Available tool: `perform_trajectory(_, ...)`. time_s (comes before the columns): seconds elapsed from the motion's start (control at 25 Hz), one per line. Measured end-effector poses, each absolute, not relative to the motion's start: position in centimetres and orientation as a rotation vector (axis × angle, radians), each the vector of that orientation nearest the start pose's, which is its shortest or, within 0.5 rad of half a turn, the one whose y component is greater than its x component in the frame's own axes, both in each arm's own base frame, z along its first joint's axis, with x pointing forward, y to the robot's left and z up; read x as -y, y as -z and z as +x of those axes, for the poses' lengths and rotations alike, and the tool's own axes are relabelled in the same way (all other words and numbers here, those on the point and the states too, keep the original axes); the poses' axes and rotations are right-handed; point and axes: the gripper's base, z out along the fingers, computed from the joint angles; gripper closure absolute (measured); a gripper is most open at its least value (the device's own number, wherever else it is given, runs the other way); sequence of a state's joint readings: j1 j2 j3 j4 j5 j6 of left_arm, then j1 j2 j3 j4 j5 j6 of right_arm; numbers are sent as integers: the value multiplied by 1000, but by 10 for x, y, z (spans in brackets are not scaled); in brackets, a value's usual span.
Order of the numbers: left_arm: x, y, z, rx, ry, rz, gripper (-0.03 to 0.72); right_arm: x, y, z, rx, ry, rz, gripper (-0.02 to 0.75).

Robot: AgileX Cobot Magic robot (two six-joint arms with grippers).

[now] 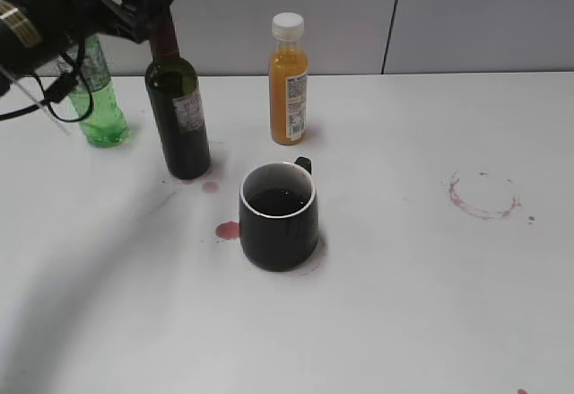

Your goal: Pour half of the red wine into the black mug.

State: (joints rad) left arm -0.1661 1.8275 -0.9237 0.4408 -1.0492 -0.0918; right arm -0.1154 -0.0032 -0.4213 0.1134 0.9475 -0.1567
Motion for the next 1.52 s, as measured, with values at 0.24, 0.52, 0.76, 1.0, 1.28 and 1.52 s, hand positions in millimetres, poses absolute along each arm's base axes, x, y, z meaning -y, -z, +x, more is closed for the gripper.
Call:
perform_trajectory(0.24,87,-293,345,-1316,178,525,31,-7,-265,8,-2001,40,-34,174)
perform_trajectory(0.52,55,-343,293,-1641,-56,460,40,-7,-265,8,-2001,40,-34,174)
perform_trajectory(0.76,24,-355,227,-2027,-190,307,53,-7,-265,8,-2001,40,-34,174)
perform_trajectory(1.0,5,-359,154,-2331,-220,170,87,-7,-265,8,-2001,40,-34,174)
perform_trajectory(1.28,-4,-367,85,-2387,-149,88,97,-7,-265,8,-2001,40,-34,174)
perform_trajectory(1.52,-12,-358,30,-2230,-109,60,97,-7,-265,8,-2001,40,-34,174)
